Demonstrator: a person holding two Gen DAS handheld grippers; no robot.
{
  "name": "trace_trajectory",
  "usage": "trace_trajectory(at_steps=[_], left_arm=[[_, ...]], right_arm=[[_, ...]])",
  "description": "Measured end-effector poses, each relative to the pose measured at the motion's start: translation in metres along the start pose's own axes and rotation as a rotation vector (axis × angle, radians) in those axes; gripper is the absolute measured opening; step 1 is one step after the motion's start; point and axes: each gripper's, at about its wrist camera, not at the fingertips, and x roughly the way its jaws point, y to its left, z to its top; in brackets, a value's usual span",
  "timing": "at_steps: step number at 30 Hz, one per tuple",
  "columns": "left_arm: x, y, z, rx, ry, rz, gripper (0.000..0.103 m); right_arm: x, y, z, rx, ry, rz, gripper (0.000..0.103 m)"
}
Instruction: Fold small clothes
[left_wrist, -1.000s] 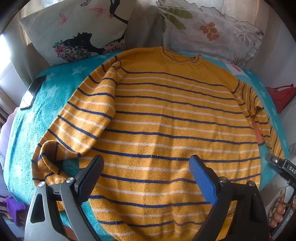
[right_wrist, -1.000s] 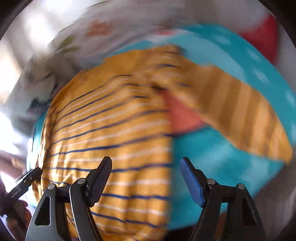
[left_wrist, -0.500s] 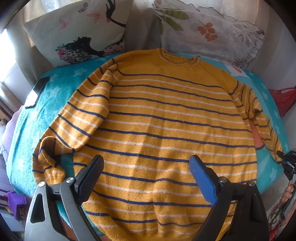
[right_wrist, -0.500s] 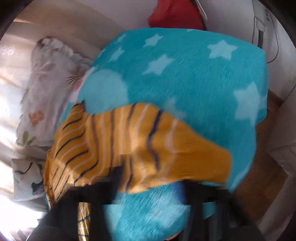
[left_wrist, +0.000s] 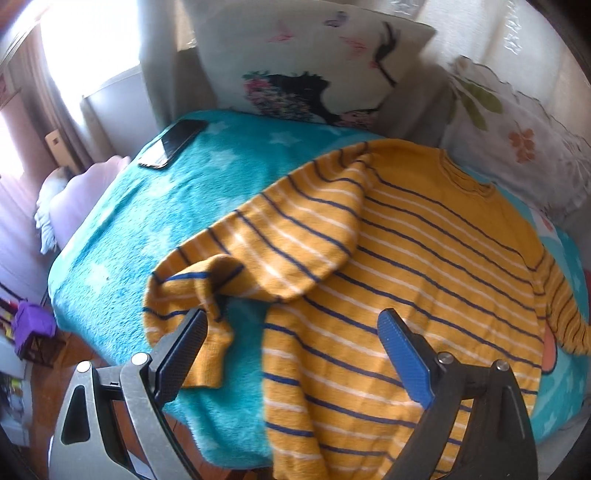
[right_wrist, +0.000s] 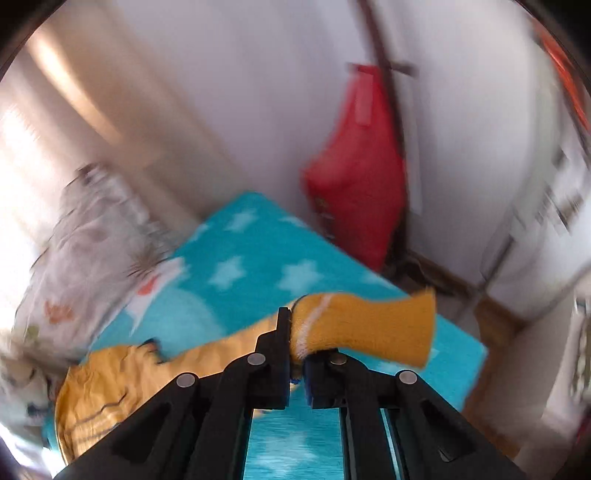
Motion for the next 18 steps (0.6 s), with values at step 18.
trace_trajectory(at_steps=[18], left_arm=[[0.011,0.117,0.010,-0.076,0.005,0.005,0.093]], right_arm=[[0.066,0.425,-0.210,-0.669,0.358,0.500,0.005]])
